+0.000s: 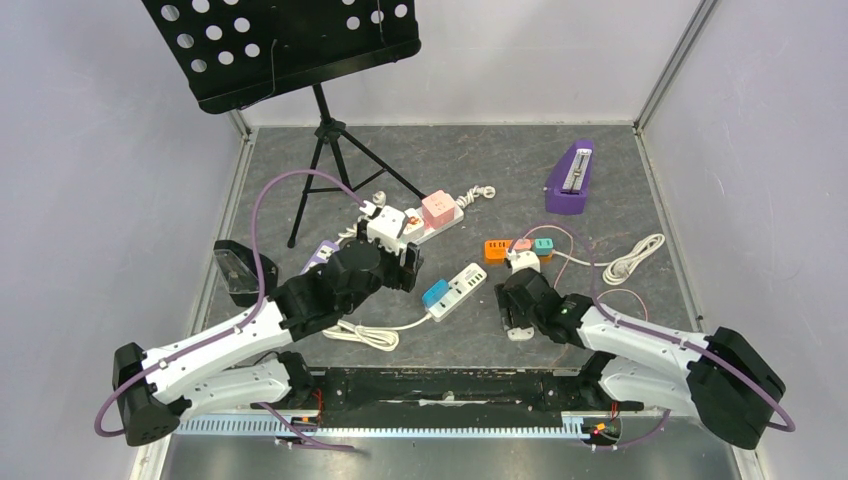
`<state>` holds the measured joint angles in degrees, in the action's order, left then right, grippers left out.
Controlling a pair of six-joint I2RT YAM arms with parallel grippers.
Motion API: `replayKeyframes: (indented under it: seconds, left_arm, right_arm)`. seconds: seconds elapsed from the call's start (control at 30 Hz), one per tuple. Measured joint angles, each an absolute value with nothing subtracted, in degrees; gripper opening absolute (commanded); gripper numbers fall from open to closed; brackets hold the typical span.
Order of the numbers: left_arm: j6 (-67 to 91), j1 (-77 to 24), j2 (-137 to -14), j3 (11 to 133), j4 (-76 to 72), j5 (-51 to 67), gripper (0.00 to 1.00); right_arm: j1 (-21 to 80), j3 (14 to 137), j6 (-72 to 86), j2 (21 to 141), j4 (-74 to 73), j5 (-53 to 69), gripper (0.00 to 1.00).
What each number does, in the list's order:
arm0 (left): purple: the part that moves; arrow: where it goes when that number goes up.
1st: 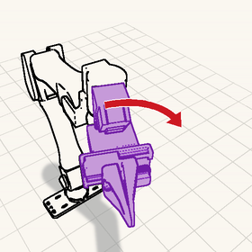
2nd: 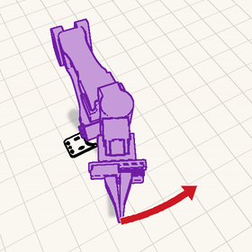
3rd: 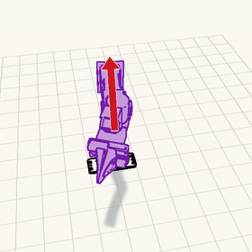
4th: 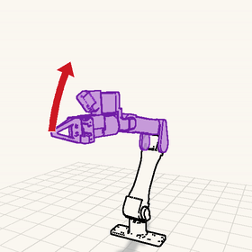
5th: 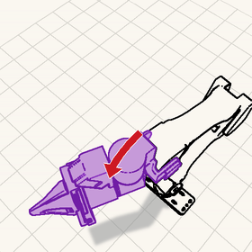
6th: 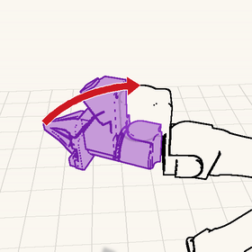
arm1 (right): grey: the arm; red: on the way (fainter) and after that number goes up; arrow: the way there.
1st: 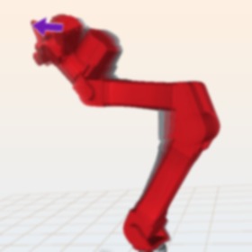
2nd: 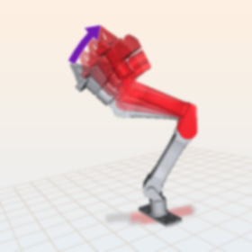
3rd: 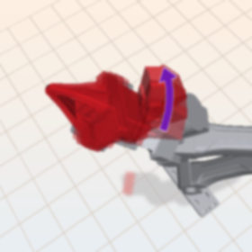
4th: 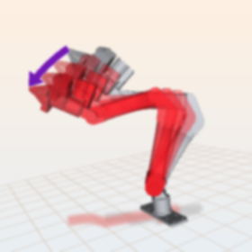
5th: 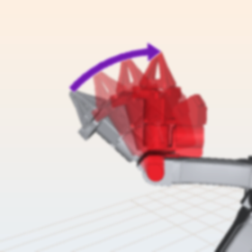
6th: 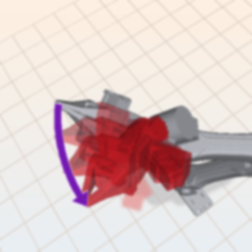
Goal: Insert the plug
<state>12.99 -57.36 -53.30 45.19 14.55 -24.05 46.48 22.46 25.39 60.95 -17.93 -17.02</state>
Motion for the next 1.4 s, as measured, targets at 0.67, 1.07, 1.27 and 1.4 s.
replayKeyframes:
  seconds: [0.67, 1.07, 1.27, 1.4]
  left_arm:
    - [14.33, -57.36, -49.98, 44.75, 14.44, -20.32, 0.88]
    - [14.28, -57.36, -50.15, 44.60, 14.02, -18.15, 0.88]
    - [14.28, -57.36, -50.33, 44.60, 14.00, -19.57, 0.88]
    - [14.28, -57.36, -50.41, 44.16, 13.41, -19.68, 0.88]
  right_arm:
    - [46.33, 33.63, 21.67, 54.43, -16.95, -16.80, 0.92]
    - [46.33, 26.30, 24.80, 41.15, -34.98, -11.90, 0.98]
    - [46.33, 21.82, 27.46, 42.24, -36.99, -6.24, 0.98]
    - [46.39, 21.02, 28.01, 44.93, -37.36, -5.87, 0.95]
